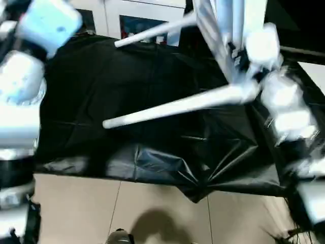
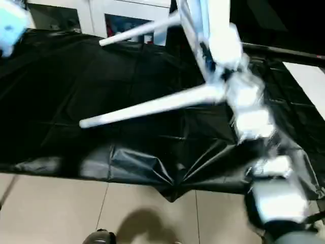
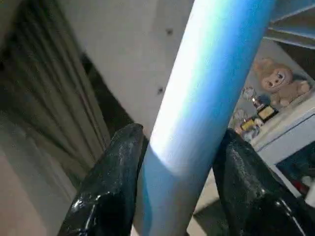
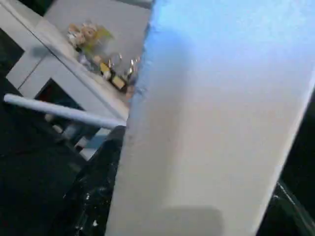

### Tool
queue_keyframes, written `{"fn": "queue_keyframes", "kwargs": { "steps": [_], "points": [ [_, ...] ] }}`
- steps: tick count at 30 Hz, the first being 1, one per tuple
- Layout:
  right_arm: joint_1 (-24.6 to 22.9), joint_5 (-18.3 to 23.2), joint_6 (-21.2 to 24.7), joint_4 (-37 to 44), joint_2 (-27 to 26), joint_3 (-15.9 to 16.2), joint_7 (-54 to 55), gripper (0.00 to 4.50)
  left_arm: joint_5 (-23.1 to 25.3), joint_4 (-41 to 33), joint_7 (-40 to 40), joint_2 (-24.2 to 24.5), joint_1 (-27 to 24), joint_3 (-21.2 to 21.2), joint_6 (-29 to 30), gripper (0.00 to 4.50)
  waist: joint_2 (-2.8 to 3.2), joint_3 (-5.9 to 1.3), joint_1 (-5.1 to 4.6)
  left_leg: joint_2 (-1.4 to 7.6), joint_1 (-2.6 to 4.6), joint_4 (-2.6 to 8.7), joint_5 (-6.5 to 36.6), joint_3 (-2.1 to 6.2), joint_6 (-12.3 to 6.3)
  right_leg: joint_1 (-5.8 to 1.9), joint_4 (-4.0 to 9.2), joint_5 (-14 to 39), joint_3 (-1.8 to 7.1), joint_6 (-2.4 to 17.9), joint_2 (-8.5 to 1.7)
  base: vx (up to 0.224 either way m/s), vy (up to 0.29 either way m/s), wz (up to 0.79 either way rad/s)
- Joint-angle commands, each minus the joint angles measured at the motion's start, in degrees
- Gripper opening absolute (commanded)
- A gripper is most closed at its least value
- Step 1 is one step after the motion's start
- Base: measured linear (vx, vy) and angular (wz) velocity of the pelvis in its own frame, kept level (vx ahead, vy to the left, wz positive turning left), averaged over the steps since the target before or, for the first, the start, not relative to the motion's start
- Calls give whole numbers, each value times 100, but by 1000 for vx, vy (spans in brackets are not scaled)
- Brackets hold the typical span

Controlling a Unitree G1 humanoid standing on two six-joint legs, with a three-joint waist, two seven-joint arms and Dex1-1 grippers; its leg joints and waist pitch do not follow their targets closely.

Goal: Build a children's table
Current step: Flip table

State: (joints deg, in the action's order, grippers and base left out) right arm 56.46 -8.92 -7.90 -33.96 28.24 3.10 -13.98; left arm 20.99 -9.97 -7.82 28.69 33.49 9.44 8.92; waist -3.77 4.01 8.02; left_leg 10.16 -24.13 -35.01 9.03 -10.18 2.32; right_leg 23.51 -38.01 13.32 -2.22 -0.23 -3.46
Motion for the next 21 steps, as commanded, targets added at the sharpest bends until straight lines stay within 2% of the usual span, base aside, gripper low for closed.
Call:
{"fn": "queue_keyframes", "kwargs": {
  "steps": [1, 2, 3, 4, 6, 7, 8, 10, 12, 14, 15, 17, 19, 21],
  "points": [
    [631, -226, -893, 434, 120, 124, -50, 204, -426, 48, -191, -355, -321, -373, 224, 200, -54, -476, -1, 245, 225, 253, 301, 25, -177, -303, 307, -774, 228, 1214, -366, 0, 0, 0],
    [924, -333, -1015, 255, 177, 199, -104, 204, -535, -30, -130, -601, -552, -387, 316, 197, -53, -460, 5, 248, 224, 263, 387, 29, -176, -295, 324, -624, 224, 1214, -370, 0, 0, 0],
    [1059, -348, -1072, 166, 185, 210, -117, 204, -566, -42, -78, -712, -653, -408, 331, 194, -106, -457, -15, 251, 209, 264, 430, 25, -177, -310, 335, -540, 224, 1217, -373, 0, 0, 0],
    [1154, -356, -1113, 98, 186, 210, -109, 204, -581, -43, -39, -791, -721, -423, 342, 191, -69, -450, 16, 259, 229, 271, 551, 29, -169, -288, 364, -318, 220, 1205, -387, 0, 0, 0],
    [1255, -400, -1160, 24, 189, 218, -61, 204, -598, -32, -13, -879, -792, -432, 369, 184, -47, -438, 18, 273, 249, 279, 739, 31, -121, -245, 386, -60, 217, 1138, -375, 0, 0, 0],
    [1403, -472, -1230, -84, 199, 256, -27, 204, -620, 4, 25, -999, -896, -466, 387, 180, -55, -423, 12, 291, 264, 295, 926, 34, -47, -217, 415, 152, 215, 1078, -374, 0, 0, 0],
    [1465, -504, -1262, -132, 207, 280, -22, 204, -629, 18, 42, -1051, -938, -484, 393, 175, -49, -422, -5, 301, 257, 315, 1100, 57, 56, -223, 420, 331, 198, 1030, -383, 0, 0, 0],
    [1674, -642, -1398, -289, 251, 387, 15, 204, -697, 76, 51, -1219, -1047, -541, 466, 167, -74, -424, -21, 299, 263, 318, 1283, 67, 178, -201, 429, 517, 189, 961, -382, 0, 0, 0],
    [1955, -703, -1597, -545, 262, 493, -160, 204, -808, 178, -16, -1443, -1161, -621, 626, 163, -73, -417, -26, 296, 258, 333, 1440, 72, 244, -183, 456, 665, 197, 869, -391, 0, 0, 0],
    [2072, -710, -1693, -720, 245, 561, -345, 204, -826, 228, -44, -1554, -1188, -667, 689, 155, -74, -413, -56, 308, 274, 344, 1834, 96, 360, -157, 481, 918, 193, 810, -397, 0, 0, 0],
    [2110, -730, -1738, -789, 244, 588, -382, 204, -835, 240, -64, -1593, -1191, -680, 709, 154, -91, -406, -78, 308, 265, 346, 1895, 96, 368, -155, 486, 939, 195, 808, -394, 0, 0, 0],
    [2186, -699, -1819, -952, 184, 614, -539, 204, -844, 284, -97, -1647, -1206, -717, 730, 152, -78, -407, -59, 321, 301, 338, 1922, 93, 386, -119, 486, 710, 199, 817, -383, 0, 0, 0],
    [2232, -747, -1880, -1062, 139, 665, -605, 204, -833, 324, -95, -1659, -1196, -743, 712, 150, -113, -402, -51, 327, 299, 342, 1908, 93, 398, -127, 474, 527, 190, 830, -367, 0, 0, 0],
    [2272, -821, -1953, -1171, 104, 699, -582, 204, -787, 363, -86, -1652, -1157, -718, 687, 150, -123, -419, -44, 328, 288, 335, 1710, 99, 390, -153, 430, 211, 180, 866, -366, 0, 0, 0]
  ]
}}
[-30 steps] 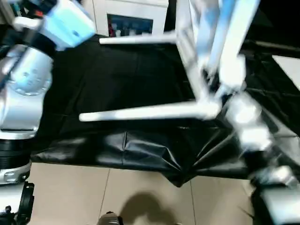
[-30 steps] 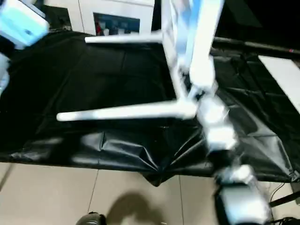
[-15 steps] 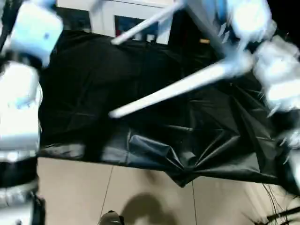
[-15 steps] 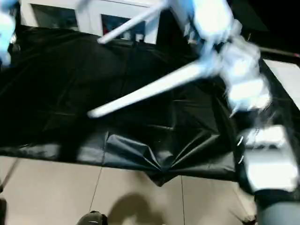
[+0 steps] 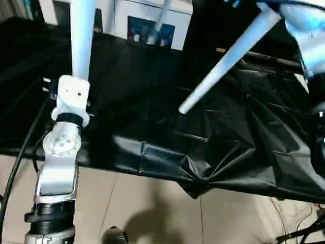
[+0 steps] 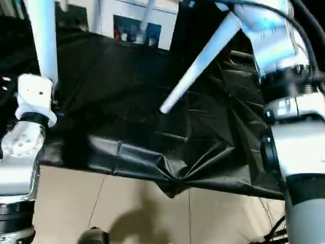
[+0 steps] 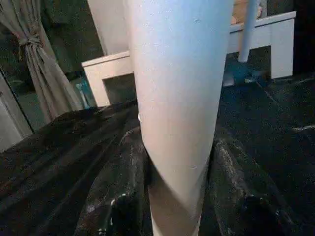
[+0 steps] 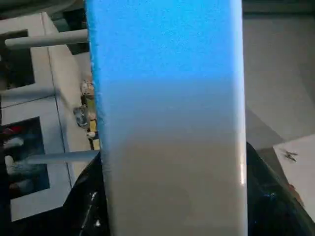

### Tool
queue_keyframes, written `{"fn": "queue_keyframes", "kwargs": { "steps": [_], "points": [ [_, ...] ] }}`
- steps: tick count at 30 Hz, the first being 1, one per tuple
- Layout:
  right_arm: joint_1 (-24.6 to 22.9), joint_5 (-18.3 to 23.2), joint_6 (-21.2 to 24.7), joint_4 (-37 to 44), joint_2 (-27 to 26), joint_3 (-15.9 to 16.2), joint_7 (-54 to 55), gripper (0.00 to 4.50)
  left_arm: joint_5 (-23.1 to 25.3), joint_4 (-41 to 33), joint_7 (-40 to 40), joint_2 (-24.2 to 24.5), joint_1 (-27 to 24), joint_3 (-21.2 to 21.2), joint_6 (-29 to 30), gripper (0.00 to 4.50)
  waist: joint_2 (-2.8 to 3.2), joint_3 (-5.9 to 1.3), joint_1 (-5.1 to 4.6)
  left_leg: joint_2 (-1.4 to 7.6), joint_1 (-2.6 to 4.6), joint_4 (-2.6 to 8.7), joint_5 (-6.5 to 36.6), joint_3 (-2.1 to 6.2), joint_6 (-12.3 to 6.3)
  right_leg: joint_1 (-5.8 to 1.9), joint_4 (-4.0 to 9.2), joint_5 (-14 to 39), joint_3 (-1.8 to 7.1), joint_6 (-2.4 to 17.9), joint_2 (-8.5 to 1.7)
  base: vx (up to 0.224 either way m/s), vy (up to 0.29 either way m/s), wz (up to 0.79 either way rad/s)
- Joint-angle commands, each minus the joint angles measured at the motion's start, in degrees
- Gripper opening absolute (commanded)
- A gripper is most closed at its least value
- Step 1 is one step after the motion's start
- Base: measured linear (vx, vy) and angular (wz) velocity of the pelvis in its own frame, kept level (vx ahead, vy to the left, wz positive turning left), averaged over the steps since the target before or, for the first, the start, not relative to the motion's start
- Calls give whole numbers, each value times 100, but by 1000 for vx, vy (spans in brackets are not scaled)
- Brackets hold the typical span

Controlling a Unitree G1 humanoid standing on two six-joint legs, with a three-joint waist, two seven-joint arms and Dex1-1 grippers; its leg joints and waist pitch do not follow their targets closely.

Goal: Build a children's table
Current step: Flip table

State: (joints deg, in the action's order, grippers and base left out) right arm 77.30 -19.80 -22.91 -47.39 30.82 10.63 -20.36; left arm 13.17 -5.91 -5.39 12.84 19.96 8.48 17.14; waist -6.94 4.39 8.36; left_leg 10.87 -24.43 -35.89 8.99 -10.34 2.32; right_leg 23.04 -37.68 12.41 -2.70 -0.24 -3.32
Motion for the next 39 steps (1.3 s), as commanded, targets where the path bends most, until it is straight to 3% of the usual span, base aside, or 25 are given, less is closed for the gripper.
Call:
{"fn": "queue_keyframes", "kwargs": {
  "steps": [1, 4, 10, 11, 15, 16, 19, 20, 22, 23, 28, 31, 35, 36, 37, 38, 39],
  "points": [
    [204, 253, -475, 135, -167, -50, 68, 204, -5, -36, -332, -66, 208, -602, -138, 150, 189, -469, -78, 254, 300, 421, 1577, 119, 380, -138, 376, 129, 220, 881, -379, 0, 0, 0],
    [313, 230, -645, -132, -182, -31, 112, 204, 4, -29, -310, -15, 210, -575, -140, 150, 179, -479, -89, 247, 294, 404, 1406, 108, 346, -154, 355, -96, 216, 923, -378, 0, 0, 0],
    [409, 198, -788, -368, -226, -38, 59, 204, -22, -46, -332, 15, 174, -612, -159, 150, 167, -466, -95, 246, 293, 400, 1464, 97, 322, -157, 372, 27, 225, 930, -385, 0, 0, 0],
    [413, 195, -799, -381, -234, -38, 49, 253, -16, -48, -333, 17, 169, -618, -164, 150, 173, -464, -95, 249, 295, 404, 1485, 100, 335, -156, 375, 62, 223, 924, -384, 0, 0, 0],
    [422, 227, -892, -461, -333, -39, -35, 271, 77, -85, -303, 33, 124, -687, -214, 150, 141, -464, -103, 254, 282, 406, 1592, 102, 340, -149, 384, 238, 226, 881, -410, 0, 0, 0],
    [436, 223, -922, -503, -349, -36, -33, 301, 79, -94, -294, 29, 118, -690, -218, 150, 146, -463, -101, 262, 306, 407, 1633, 97, 320, -117, 397, 315, 229, 871, -406, 0, 0, 0],
    [474, 216, -1018, -635, -395, -27, -19, 313, 100, -138, -262, 29, 99, -715, -256, 150, 165, -437, -86, 269, 322, 424, 1821, 95, 348, -73, 411, 524, 224, 871, -388, 0, 0, 0],
    [475, 217, -1023, -641, -398, -27, -21, 319, 100, -141, -259, 27, 97, -715, -257, 150, 176, -445, -70, 275, 330, 436, 1864, 111, 383, -82, 416, 569, 217, 852, -397, 0, 0, 0],
    [486, 229, -1048, -682, -414, -32, -29, 344, 108, -153, -243, 25, 92, -720, -269, 150, 163, -462, -125, 277, 288, 455, 1781, 141, 533, -126, 365, 258, 197, 807, -382, 0, 0, 0],
    [492, 229, -1070, -699, -419, -40, -6, 351, 128, -171, -234, 38, 84, -728, -281, 150, 132, -459, -146, 268, 286, 449, 1773, 133, 540, -128, 362, 174, 195, 804, -374, 0, 0, 0],
    [488, 265, -1238, -733, -432, -106, 18, 393, 127, -171, -230, 81, 38, -715, -290, 149, 104, -462, -182, 252, 276, 421, 1705, 113, 447, -141, 374, 226, 216, 838, -398, 0, 0, 0],
    [325, 582, -1395, -561, -509, -231, -225, 420, 109, -157, -236, 92, 2, -717, -316, 149, 77, -457, -224, 259, 271, 417, 1699, 110, 386, -141, 383, 263, 215, 856, -395, 0, 0, 0],
    [-101, 1103, -1764, -57, -658, -336, -519, 448, 92, -88, -186, 133, -67, -733, -346, 149, 97, -472, -214, 275, 284, 413, 1552, 113, 294, -147, 365, 32, 217, 845, -410, 0, 0, 0],
    [-405, 1326, -1803, 315, -758, -311, -636, 448, 95, -32, -165, 139, -107, -726, -372, 149, 92, -474, -218, 272, 278, 415, 1518, 113, 276, -157, 364, -3, 215, 856, -404, 0, 0, 0],
    [-580, 1363, -1811, 523, -807, -283, -596, 450, 97, 4, -150, 149, -123, -720, -386, 149, 128, -478, -208, 277, 293, 413, 1469, 111, 255, -152, 362, -88, 222, 857, -406, 0, 0, 0],
    [-695, 1378, -1820, 657, -837, -264, -557, 450, 99, 29, -140, 157, -134, -717, -395, 149, 114, -472, -213, 275, 281, 424, 1434, 113, 260, -163, 367, -103, 219, 850, -401, 0, 0, 0],
    [-992, 1506, -1755, 988, -954, -253, -479, 450, 101, 85, -114, 161, -160, -700, -409, 149, 144, -487, -204, 270, 302, 419, 1401, 112, 266, -157, 358, -133, 219, 864, -398, 0, 0, 0]
  ]
}}
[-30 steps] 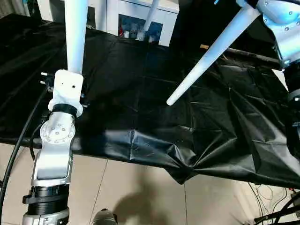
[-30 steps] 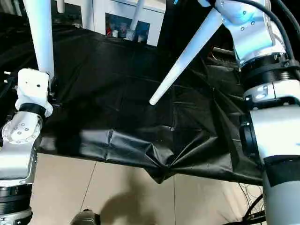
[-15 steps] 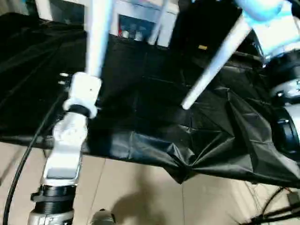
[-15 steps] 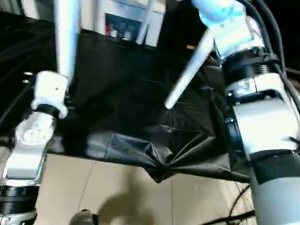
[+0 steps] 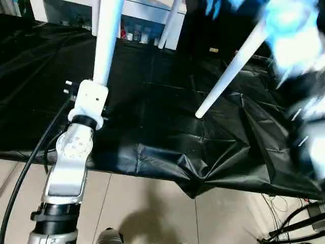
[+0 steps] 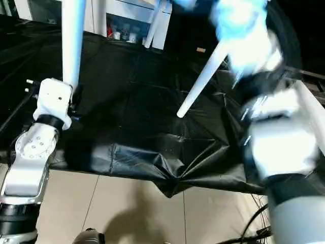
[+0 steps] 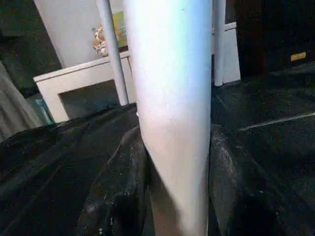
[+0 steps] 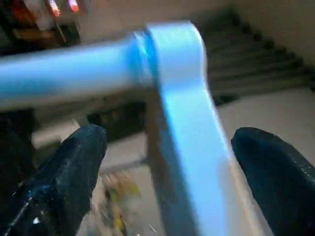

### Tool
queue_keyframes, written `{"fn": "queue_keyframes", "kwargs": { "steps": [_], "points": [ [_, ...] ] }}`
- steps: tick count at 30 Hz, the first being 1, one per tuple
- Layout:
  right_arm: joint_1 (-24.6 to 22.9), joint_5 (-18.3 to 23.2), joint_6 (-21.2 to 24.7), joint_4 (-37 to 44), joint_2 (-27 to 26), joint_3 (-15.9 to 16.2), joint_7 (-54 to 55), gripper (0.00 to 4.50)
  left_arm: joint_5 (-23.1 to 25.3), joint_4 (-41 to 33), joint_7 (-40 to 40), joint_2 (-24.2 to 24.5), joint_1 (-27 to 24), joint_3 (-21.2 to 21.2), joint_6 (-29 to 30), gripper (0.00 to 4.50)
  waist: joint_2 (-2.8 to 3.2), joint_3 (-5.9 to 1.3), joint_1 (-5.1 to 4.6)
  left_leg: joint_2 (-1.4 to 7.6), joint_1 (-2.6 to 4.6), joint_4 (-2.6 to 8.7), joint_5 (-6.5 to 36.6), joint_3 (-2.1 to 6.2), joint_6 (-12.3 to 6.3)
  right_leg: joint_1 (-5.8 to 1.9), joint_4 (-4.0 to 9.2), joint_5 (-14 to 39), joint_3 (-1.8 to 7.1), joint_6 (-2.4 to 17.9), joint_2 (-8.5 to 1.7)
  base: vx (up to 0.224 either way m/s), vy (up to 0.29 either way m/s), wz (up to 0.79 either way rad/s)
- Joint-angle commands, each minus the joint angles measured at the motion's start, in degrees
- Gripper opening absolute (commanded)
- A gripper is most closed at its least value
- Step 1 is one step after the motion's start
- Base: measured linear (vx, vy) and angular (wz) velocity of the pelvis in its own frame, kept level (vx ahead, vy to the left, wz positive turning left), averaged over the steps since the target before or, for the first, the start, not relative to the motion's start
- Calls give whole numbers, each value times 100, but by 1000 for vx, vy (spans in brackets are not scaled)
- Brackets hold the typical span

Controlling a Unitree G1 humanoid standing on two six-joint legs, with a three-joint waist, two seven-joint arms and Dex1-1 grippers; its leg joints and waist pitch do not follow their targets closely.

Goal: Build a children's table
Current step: Flip table

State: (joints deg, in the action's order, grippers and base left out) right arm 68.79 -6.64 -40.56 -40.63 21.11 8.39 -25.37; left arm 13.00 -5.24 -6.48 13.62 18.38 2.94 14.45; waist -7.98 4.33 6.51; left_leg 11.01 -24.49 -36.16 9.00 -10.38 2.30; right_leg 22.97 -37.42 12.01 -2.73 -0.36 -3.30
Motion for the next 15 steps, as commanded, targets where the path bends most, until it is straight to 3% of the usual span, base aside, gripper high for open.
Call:
{"fn": "queue_keyframes", "kwargs": {
  "steps": [1, 4, 5, 7, 8, 11, 14, 15],
  "points": [
    [-337, 287, 60, 528, -64, -25, 66, 450, 120, 54, 13, 85, -19, -136, -149, 149, 224, -480, -25, 255, 298, 453, 1336, 118, 279, -164, 326, -168, 225, 853, -392, 0, 0, 0],
    [-1010, 473, 176, 983, -368, -59, 328, 450, 110, 190, 55, 125, -104, -52, -213, 149, 285, -477, -25, 256, 339, 485, 1560, 124, 381, -132, 359, 10, 224, 812, -390, 0, 0, 0],
    [-1197, 528, 270, 1046, -461, -115, 406, 450, 103, 223, 60, 141, -133, -23, -224, 149, 279, -482, -42, 259, 345, 510, 1759, 144, 455, -143, 370, 231, 211, 795, -386, 0, 0, 0],
    [-1727, 686, 642, 1165, -679, -330, 640, 450, 47, 278, 19, 208, -230, 52, -245, 149, 313, -466, -59, 253, 362, 521, 2009, 143, 529, -106, 404, 447, 221, 784, -380, 0, 0, 0],
    [-1727, 686, 642, 1165, -679, -330, 640, 450, 47, 278, 19, 208, -230, 52, -245, 149, 306, -455, -52, 256, 365, 545, 2165, 154, 575, -100, 419, 615, 222, 748, -386, 0, 0, 0],
    [-2678, 936, 1246, 1381, -840, -398, 665, 450, -67, 366, -134, 375, -390, 160, -231, 149, 334, -448, -75, 245, 374, 572, 2482, 178, 648, -97, 454, 895, 223, 703, -386, 0, 0, 0],
    [-3370, 1251, 1821, 1468, -1043, -666, 966, 450, -166, 429, -364, 563, -542, 162, -328, 149, 341, -465, -76, 241, 359, 590, 2345, 178, 613, -118, 478, 816, 237, 697, -402, 0, 0, 0],
    [-3621, 1366, 2082, 1461, -1118, -841, 1203, 450, -171, 439, -445, 643, -615, 148, -373, 149, 372, -468, -79, 243, 369, 592, 2366, 183, 620, -109, 474, 804, 233, 709, -401, 0, 0, 0]
  ]
}}
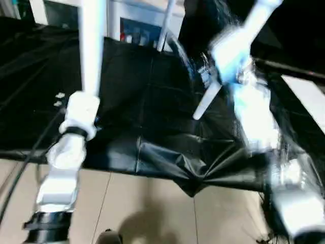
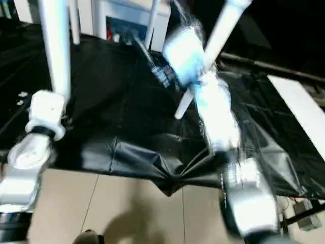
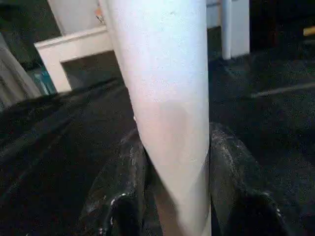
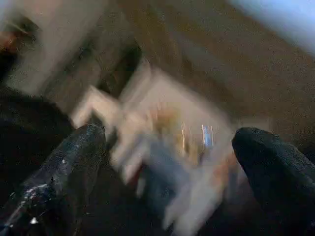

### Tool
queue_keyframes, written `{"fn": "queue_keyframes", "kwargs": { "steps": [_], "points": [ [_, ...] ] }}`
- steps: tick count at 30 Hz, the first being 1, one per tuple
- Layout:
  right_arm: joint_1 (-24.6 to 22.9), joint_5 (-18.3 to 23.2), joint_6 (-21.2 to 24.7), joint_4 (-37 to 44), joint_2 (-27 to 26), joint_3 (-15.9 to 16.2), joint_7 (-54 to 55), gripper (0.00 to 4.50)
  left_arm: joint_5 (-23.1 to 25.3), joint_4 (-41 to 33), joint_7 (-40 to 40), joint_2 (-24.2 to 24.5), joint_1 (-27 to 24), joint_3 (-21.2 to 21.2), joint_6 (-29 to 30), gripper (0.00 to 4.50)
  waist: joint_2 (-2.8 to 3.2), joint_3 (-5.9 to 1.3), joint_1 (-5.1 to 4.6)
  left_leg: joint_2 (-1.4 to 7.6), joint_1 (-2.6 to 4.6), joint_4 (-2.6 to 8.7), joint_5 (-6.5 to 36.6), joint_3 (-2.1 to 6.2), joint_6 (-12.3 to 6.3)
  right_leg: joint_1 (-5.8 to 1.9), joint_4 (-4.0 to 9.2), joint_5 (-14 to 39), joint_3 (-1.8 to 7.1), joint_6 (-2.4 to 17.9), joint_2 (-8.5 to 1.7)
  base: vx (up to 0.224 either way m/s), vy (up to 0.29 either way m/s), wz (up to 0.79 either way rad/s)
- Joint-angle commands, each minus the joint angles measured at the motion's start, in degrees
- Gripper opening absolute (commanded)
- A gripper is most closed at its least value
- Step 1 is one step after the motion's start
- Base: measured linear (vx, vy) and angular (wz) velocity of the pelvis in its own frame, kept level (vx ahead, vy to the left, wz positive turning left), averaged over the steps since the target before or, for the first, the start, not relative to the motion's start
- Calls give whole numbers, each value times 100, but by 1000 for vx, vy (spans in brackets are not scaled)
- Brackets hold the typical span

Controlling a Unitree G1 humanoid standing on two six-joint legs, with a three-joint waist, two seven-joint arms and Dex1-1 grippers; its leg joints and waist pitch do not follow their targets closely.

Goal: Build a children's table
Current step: Flip table

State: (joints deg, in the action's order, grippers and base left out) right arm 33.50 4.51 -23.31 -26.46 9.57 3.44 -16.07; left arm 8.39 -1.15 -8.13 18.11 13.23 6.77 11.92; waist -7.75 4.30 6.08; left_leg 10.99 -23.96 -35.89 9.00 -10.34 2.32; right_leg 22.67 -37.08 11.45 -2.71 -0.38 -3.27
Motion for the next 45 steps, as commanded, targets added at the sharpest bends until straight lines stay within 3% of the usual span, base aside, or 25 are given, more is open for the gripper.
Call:
{"fn": "queue_keyframes", "kwargs": {
  "steps": [1, 5, 6, 9, 11, 13, 14, 15, 17, 18, 19, 24, 25, 26, 27, 28, 29, 30, 31, 32, 33, 40, 42, 43, 45],
  "points": [
    [-252, 275, 558, 10, 2, -480, 492, 450, 306, 21, -317, 250, -157, -238, -130, 149, 339, -463, -42, 251, 324, 569, 2356, 178, 632, -67, 440, 812, 227, 723, -390, 0, 0, 0],
    [-328, 476, 671, -171, -17, -727, 671, 450, 259, -45, -402, 295, -226, -224, -107, 149, 376, -441, -78, 240, 339, 568, 2717, 180, 712, -32, 472, 1254, 224, 698, -411, 0, 0, 0],
    [-328, 476, 671, -171, -17, -727, 671, 450, 259, -45, -402, 295, -226, -224, -107, 149, 352, -442, -85, 239, 342, 563, 2754, 177, 701, -31, 491, 1347, 225, 680, -416, 0, 0, 0],
    [-179, 315, 735, -354, 93, -713, 638, 450, 222, -140, -445, 352, -219, -283, -30, 149, 405, -404, -108, 232, 357, 582, 3166, 218, 761, 1, 549, 1950, 218, 615, -429, 0, 0, 0],
    [-159, 266, 823, -360, 109, -706, 666, 450, 213, -154, -450, 378, -216, -296, -28, 149, 393, -385, -138, 226, 377, 585, 3447, 246, 794, 12, 590, 2292, 200, 583, -429, 0, 0, 0],
    [66, 254, 1145, -709, 145, -658, 560, 450, 161, -275, -547, 469, -250, -334, 21, 149, 461, -403, -150, 226, 388, 591, 3550, 275, 811, 17, 584, 2181, 199, 627, -420, 0, 0, 0],
    [291, 289, 1240, -1051, 140, -676, 490, 450, 126, -329, -604, 509, -283, -340, 38, 149, 538, -411, -122, 215, 383, 597, 3555, 288, 808, 2, 561, 2050, 194, 681, -425, 0, 0, 0],
    [380, 320, 1252, -1187, 131, -696, 463, 450, 112, -344, -625, 522, -295, -340, 49, 149, 498, -413, -145, 215, 378, 590, 3557, 278, 796, 11, 560, 2017, 193, 709, -419, 0, 0, 0],
    [659, 326, 1234, -1591, 127, -775, 559, 450, 92, -383, -683, 581, -334, -341, 62, 149, 521, -387, -118, 203, 409, 563, 3561, 255, 737, 55, 579, 2047, 202, 776, -432, 0, 0, 0],
    [728, 331, 1240, -1685, 124, -803, 586, 450, 87, -392, -692, 597, -346, -339, 61, 149, 519, -391, -111, 202, 415, 556, 3533, 250, 719, 51, 575, 2048, 204, 797, -436, 0, 0, 0],
    [1097, 452, 1306, -2226, 123, -903, 441, 450, 80, -444, -755, 652, -387, -327, 97, 149, 564, -370, -84, 200, 413, 553, 3470, 246, 699, 60, 580, 2025, 214, 811, -441, 0, 0, 0],
    [1643, 514, 1357, -3122, 152, -921, -200, 450, 69, -517, -811, 730, -445, -318, 165, 149, 589, -331, -90, 211, 387, 567, 3424, 245, 635, 46, 545, 1888, 207, 938, -430, 0, 0, 0],
    [1762, 500, 1374, -3314, 167, -933, -308, 450, 50, -562, -813, 753, -465, -323, 206, 149, 537, -297, -87, 218, 374, 582, 3369, 233, 612, 54, 560, 1864, 209, 947, -431, 0, 0, 0],
    [1879, 460, 1402, -3485, 194, -951, -247, 450, 43, -605, -811, 768, -497, -330, 238, 149, 561, -304, -75, 220, 378, 577, 3339, 240, 614, 46, 535, 1831, 211, 970, -435, 0, 0, 0],
    [2011, 461, 1428, -3677, 213, -990, -257, 450, 28, -673, -820, 781, -543, -326, 283, 149, 511, -277, -89, 224, 351, 594, 3234, 234, 603, 39, 522, 1751, 210, 990, -431, 0, 0, 0],
    [2172, 483, 1501, -3905, 238, -1048, -297, 450, 17, -760, -823, 778, -614, -318, 334, 149, 528, -285, -83, 231, 349, 600, 3163, 232, 592, 26, 503, 1670, 209, 1027, -430, 0, 0, 0],
    [2262, 454, 1529, -4036, 263, -1044, -339, 450, 20, -819, -822, 771, -675, -318, 352, 149, 484, -253, -90, 232, 338, 601, 3097, 218, 559, 37, 509, 1641, 214, 1034, -425, 0, 0, 0],
    [2310, 459, 1564, -4103, 273, -1054, -413, 450, 24, -852, -818, 765, -713, -322, 361, 149, 509, -252, -78, 232, 343, 597, 3104, 222, 556, 36, 503, 1680, 215, 1038, -434, 0, 0, 0],
    [2375, 444, 1583, -4204, 291, -1063, -444, 450, 27, -890, -810, 763, -750, -327, 376, 149, 471, -231, -83, 231, 342, 599, 3114, 211, 537, 48, 526, 1787, 218, 992, -433, 0, 0, 0],
    [2419, 438, 1592, -4277, 302, -1075, -469, 450, 25, -915, -805, 763, -771, -332, 388, 149, 502, -233, -68, 230, 360, 601, 3151, 216, 550, 53, 533, 1892, 217, 959, -437, 0, 0, 0],
    [2489, 443, 1606, -4392, 319, -1091, -547, 450, 10, -957, -796, 773, -802, -337, 408, 149, 468, -218, -72, 231, 359, 605, 3171, 210, 545, 66, 544, 1928, 219, 940, -432, 0, 0, 0],
    [2606, 315, 1495, -4690, 392, -1012, -953, 450, -13, -1044, -724, 821, -890, -290, 448, 149, 436, -182, -64, 239, 357, 635, 3314, 229, 573, 78, 569, 2086, 216, 892, -446, 0, 0, 0],
    [2612, 328, 1458, -4711, 392, -1015, -1213, 450, -126, -1082, -746, 793, -899, -246, 516, 219, 444, -182, -59, 241, 358, 637, 3284, 229, 570, 77, 567, 2068, 218, 896, -451, 0, 0, 0],
    [2595, 386, 1380, -4706, 390, -1022, -1797, 450, -280, -1123, -769, 746, -905, -179, 587, 219, 410, -185, -71, 244, 349, 633, 3312, 228, 535, 69, 577, 2134, 219, 891, -459, 0, 0, 0],
    [2590, 395, 1355, -4712, 394, -1020, -2005, 450, -350, -1140, -777, 716, -906, -148, 637, 240, 413, -175, -87, 248, 308, 645, 3241, 238, 503, 36, 572, 2253, 217, 889, -479, 0, 0, 0]
  ]
}}
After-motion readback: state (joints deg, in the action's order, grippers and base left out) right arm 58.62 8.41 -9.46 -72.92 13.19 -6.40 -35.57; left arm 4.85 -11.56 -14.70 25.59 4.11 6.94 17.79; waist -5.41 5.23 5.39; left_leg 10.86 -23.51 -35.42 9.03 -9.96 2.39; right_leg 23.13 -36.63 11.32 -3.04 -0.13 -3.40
